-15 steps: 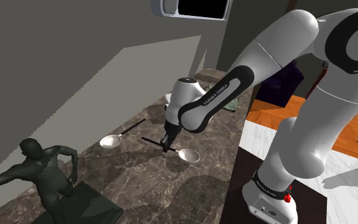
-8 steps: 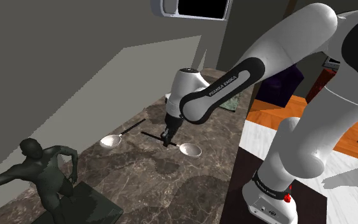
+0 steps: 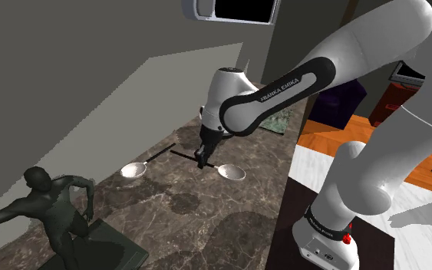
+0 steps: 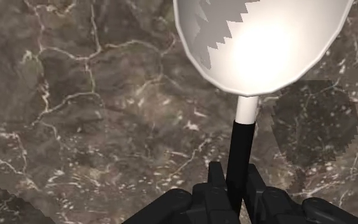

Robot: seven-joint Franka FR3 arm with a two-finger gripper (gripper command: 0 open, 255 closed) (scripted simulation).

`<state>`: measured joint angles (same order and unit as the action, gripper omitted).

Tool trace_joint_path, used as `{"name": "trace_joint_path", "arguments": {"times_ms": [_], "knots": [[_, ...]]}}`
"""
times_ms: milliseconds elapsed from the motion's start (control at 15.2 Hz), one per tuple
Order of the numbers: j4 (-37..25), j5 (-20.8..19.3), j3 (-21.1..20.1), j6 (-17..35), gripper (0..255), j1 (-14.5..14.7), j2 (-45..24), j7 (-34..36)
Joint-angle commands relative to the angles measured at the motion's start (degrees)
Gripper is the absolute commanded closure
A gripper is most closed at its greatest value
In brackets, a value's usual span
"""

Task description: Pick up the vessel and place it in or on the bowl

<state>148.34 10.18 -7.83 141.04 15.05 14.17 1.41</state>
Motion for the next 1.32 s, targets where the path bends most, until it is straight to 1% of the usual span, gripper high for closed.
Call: {"name": "trace_joint_path", "arguments": {"times_ms": [0,792,1254], "knots": [[-0.64,-0.16,0.12,-1.87,255,-0.09,1.19,0.1],[-5.5,-0.94,0.55,-11.96,255,-0.37,6.45,1.03],[-9.73,-2.67,7.65,-13.21,255,-4.67,2.41,-8.97]]}}
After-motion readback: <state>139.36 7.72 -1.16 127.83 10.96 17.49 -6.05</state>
